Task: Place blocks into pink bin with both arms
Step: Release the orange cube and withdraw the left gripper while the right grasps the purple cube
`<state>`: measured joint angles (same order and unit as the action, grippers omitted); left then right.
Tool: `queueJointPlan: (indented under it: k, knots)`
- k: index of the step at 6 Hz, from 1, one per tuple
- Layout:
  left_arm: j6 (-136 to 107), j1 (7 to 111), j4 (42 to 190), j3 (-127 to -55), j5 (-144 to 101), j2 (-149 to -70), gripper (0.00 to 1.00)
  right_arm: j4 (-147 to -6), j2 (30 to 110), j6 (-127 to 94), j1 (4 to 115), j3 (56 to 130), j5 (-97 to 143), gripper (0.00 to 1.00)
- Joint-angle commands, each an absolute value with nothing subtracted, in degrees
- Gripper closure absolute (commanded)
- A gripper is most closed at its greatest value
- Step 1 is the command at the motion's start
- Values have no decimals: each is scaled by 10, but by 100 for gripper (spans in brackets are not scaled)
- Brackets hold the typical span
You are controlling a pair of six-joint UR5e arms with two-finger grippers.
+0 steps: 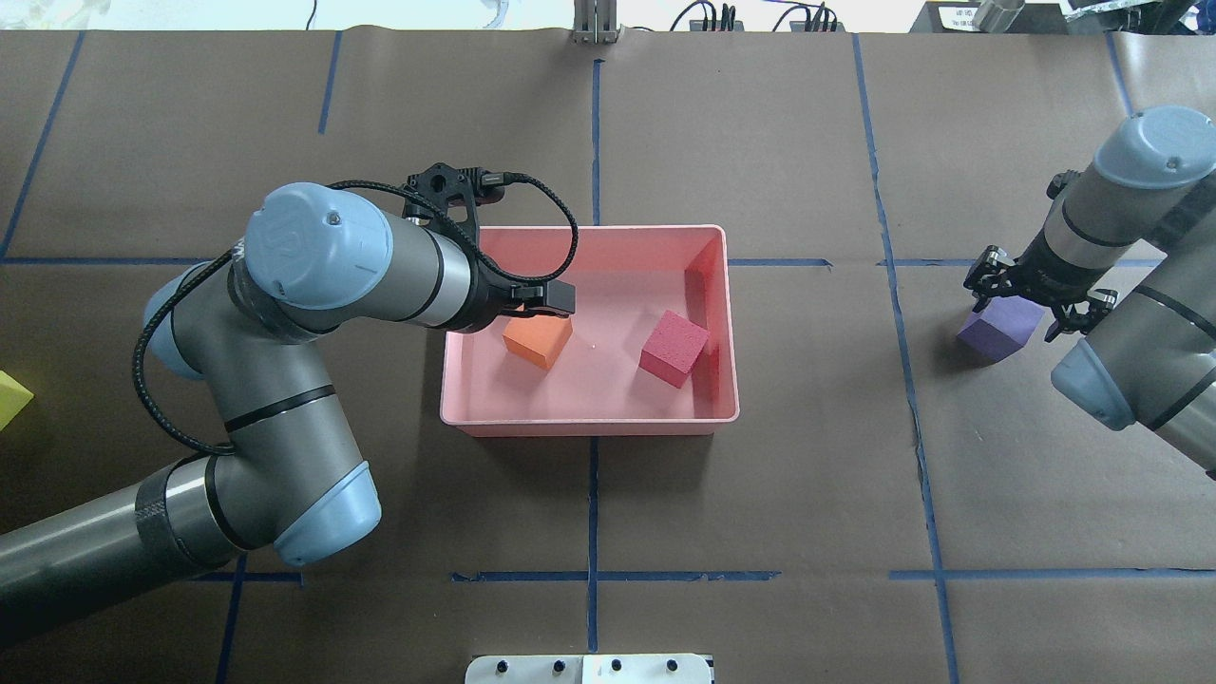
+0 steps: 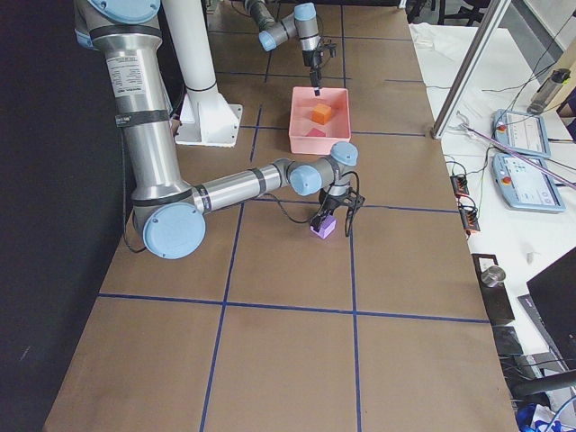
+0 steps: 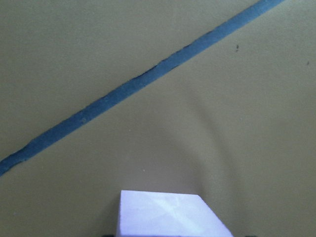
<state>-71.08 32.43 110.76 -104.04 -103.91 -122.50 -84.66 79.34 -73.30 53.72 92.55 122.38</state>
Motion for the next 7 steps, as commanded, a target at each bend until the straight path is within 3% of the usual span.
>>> queueJointPlan:
  k: [1, 2, 3, 4, 7]
  knots:
    - [-710, 339, 1107, -1125, -1040, -1187, 0, -846, 793, -771, 525, 928, 1217, 32]
    - [-709, 352, 1107, -1182, -1041, -1145, 0, -846, 792, -780, 519, 929, 1215, 55]
    - [-705, 372, 1107, -1215, -1042, -1102, 0, -846, 770, -788, 520, 937, 1217, 92]
    - [-702, 383, 1107, -1244, -1045, -1052, 0, -854, 767, -788, 526, 998, 1223, 98]
    - [-503, 444, 1114, -1275, -1069, -882, 0, -978, 697, -854, 475, 1217, 1228, 97]
